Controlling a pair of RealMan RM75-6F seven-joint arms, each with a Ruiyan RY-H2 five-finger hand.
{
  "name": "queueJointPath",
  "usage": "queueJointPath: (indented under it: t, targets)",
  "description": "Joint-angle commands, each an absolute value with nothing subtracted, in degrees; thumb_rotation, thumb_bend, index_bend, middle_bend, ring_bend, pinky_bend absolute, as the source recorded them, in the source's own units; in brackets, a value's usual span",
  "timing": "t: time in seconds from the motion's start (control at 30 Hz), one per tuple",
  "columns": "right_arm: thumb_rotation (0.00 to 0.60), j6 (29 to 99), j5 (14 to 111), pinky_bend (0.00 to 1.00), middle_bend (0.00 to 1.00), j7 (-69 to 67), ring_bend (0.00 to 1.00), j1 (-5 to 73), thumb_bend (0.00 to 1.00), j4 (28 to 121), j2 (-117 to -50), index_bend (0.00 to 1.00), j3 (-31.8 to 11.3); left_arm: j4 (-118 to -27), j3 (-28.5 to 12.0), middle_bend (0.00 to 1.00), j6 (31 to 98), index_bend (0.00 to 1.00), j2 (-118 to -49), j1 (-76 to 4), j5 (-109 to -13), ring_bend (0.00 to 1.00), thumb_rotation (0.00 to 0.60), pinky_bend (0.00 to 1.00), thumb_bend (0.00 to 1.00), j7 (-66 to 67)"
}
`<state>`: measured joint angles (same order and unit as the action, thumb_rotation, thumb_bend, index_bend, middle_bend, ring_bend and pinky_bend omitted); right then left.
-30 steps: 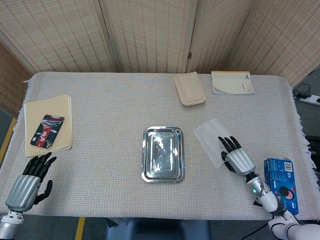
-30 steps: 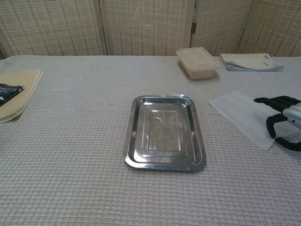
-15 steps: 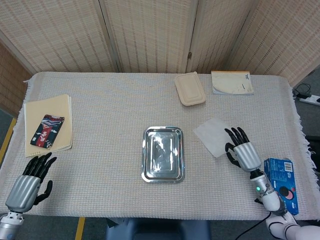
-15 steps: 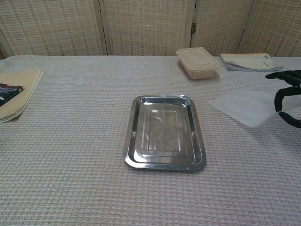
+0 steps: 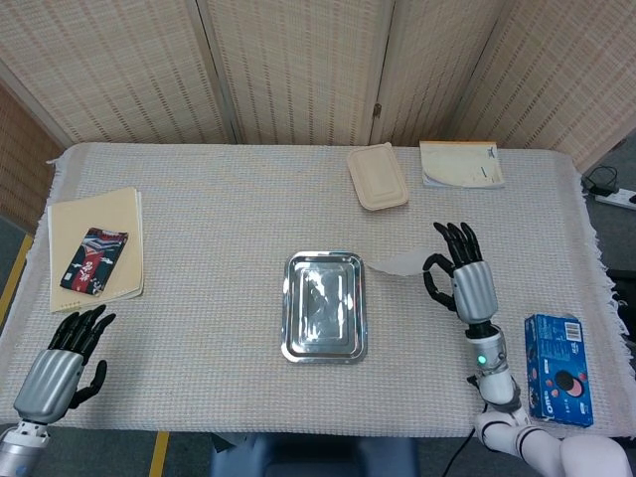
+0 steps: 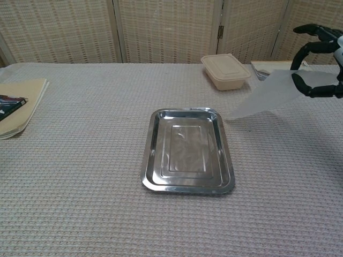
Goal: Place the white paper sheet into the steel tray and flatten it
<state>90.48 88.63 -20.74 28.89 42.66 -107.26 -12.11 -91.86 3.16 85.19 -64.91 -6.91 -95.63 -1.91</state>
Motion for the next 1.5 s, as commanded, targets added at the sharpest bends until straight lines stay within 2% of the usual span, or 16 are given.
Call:
queueJointPath:
  t: [0.03, 0.3, 0.5, 0.97, 1.2, 1.5]
  targets:
    - [0.600, 90.2, 88.3, 0.00, 0.14, -17.0, 0.09, 32.8, 0.55, 46.5, -108.2, 0.67, -15.2, -91.9, 3.2, 0.00, 85.3, 0.00, -64.7, -6.9, -95.7, 0.00, 0.600, 0.00, 0.67, -2.2]
    - [0.600, 93.4, 89.1, 0.00, 0.15, -13.2, 0.09, 39.1, 0.55, 50.1, -110.9, 0.67, -20.1, -91.9, 3.1, 0.00, 85.2, 0.00, -64.4, -6.9, -95.5, 0.00, 0.600, 0.00, 0.67, -3.2]
    - [0.600, 92.2, 89.0, 0.00, 0.15, -11.5, 0.09, 42.3, 0.55, 50.0, -112.7, 0.67, -20.7, -91.6, 2.9, 0.00, 85.0, 0.00, -64.3, -7.1, -95.1, 0.00, 0.600, 0.00, 0.67, -3.9]
    - [0.600, 90.9, 93.8, 0.00, 0.15, -9.6, 0.09, 38.1, 0.55, 39.9, -119.1, 0.68, -8.0, -92.3, 3.1, 0.00, 85.1, 0.00, -63.8, -6.9, -95.3, 0.00, 0.600, 0.00, 0.67, -4.1]
    - [0.600, 86.4, 93.7, 0.00, 0.16, -10.3, 0.09, 35.4, 0.55, 33.5, -122.3, 0.68, -3.9, -92.5, 3.2, 0.00, 85.6, 0.00, -63.7, -6.8, -95.9, 0.00, 0.600, 0.00, 0.67, -4.2]
    - [0.600, 87.3, 95.4, 0.00, 0.16, -9.6, 0.09, 33.2, 0.55, 32.1, -123.6, 0.68, -1.0, -92.6, 3.3, 0.00, 85.7, 0.00, -63.7, -6.7, -96.1, 0.00, 0.600, 0.00, 0.67, -4.0]
